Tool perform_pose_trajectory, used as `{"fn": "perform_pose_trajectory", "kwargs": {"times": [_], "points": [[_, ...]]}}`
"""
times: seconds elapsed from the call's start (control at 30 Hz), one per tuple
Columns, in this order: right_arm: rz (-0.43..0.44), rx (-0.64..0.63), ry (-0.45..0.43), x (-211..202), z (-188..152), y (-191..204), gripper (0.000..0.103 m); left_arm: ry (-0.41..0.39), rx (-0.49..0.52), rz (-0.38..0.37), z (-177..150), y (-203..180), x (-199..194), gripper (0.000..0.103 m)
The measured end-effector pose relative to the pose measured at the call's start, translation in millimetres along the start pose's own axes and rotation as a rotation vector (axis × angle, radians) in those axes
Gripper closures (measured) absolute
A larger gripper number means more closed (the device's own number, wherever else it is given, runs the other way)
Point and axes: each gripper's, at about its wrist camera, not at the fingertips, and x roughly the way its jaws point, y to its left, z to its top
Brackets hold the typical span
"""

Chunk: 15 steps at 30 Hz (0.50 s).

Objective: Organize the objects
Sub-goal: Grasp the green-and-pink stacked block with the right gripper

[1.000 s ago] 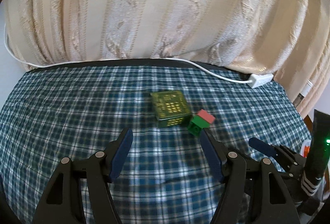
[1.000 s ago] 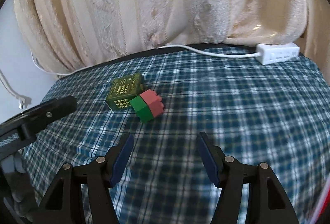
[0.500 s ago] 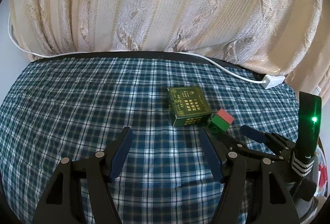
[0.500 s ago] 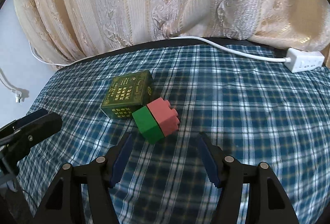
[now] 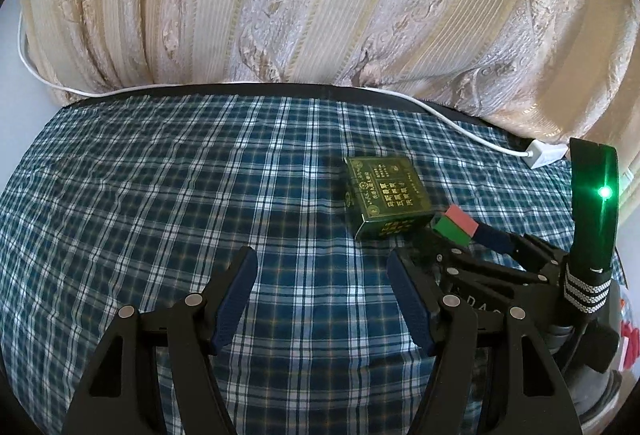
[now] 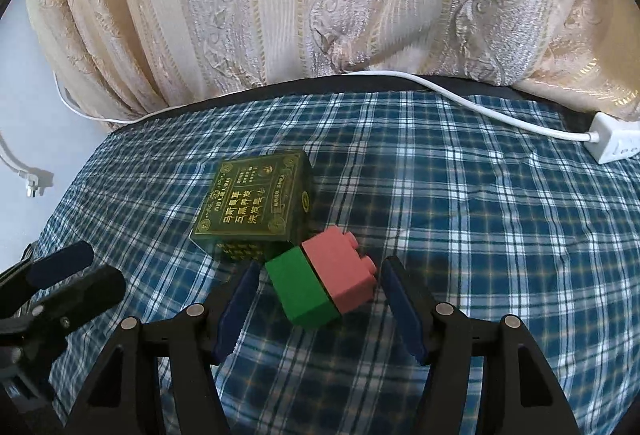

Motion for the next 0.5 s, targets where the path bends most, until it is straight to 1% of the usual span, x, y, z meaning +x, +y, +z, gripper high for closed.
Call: {"fn": "perform_pose_trajectory", "kwargs": {"times": [0.03,0.07,0.1,0.3,0.5], "points": [[-0.002,-0.001,-0.001,0.5,0.2,0.0,0.037,0.002,0.000,0.001,-0.3,0.2,0.8,0.034],[-0.002,-0.001,-0.001,0.7,0.2,0.0,0.043,0.003,0.000,0.001,-0.5,0.2,1.5,0.034],[-0.006,-0.002,-0.002,0.7,0.1,-0.3,0.046,0.004,0.000,0.002,-0.7,0.4,2.0,0.034],[-0.005,0.011,-0.005,-2.9,-3.5,-3.5,0.046,0.007,0.000,0.001,-0.2,1.3,3.4,0.034],[-0.038,0.047,-0.008,-21.0,-15.2,-15.2,0.047,0.010,-0.001,0.000,-0.3,1.9,4.9,0.034]]}}
